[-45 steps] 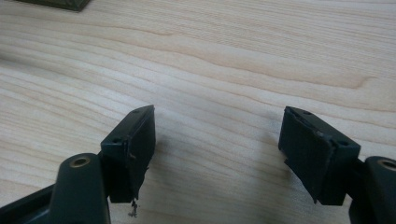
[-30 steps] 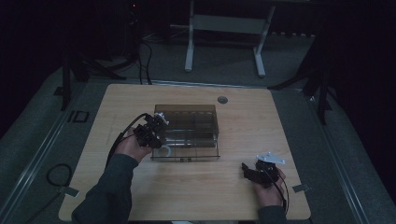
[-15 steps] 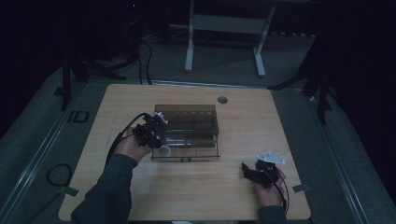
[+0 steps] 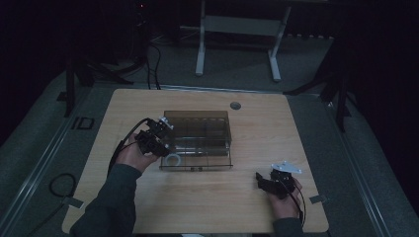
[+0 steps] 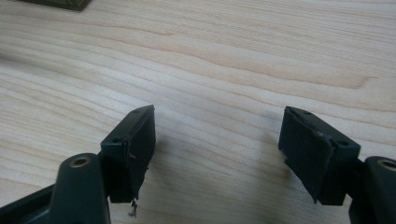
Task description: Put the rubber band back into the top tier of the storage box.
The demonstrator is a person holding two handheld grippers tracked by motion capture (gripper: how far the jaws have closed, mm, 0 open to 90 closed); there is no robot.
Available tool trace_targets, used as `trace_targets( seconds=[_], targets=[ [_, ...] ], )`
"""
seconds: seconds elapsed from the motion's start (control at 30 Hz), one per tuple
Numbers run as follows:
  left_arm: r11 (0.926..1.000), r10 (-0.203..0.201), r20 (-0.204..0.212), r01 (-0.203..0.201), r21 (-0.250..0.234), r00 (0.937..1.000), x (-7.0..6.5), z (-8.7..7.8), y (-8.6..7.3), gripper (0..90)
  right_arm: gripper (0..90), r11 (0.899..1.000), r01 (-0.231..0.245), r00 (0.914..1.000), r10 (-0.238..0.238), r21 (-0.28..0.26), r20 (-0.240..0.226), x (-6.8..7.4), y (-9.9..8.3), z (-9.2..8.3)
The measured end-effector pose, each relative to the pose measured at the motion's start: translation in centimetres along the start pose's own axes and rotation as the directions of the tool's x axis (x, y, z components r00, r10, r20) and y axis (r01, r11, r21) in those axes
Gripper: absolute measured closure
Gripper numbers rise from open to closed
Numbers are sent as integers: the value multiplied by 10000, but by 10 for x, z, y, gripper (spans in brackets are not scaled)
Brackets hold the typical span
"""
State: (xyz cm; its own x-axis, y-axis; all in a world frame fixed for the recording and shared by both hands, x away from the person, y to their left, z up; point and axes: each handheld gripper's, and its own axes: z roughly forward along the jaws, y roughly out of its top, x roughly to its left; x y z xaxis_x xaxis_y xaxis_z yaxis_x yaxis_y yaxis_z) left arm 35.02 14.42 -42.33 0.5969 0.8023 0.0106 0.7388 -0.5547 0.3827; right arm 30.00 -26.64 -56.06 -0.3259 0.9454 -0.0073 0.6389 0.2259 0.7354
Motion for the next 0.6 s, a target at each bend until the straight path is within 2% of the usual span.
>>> trace_targets(
  seconds=[0.27,0.43,0.6],
  targets=[
    [9996,-142,-173,137,-252,9998,4,-7,-12,584,271,10000,2,10000,-2,-2,-5,0,0,0],
    [9982,-405,-287,391,-462,9988,9,-12,-25,567,271,10000,0,10000,0,2,-6,0,0,0],
    [9966,-553,-361,529,-634,9978,14,-14,-32,553,271,10000,0,10000,0,1,-6,0,0,0]
  ],
)
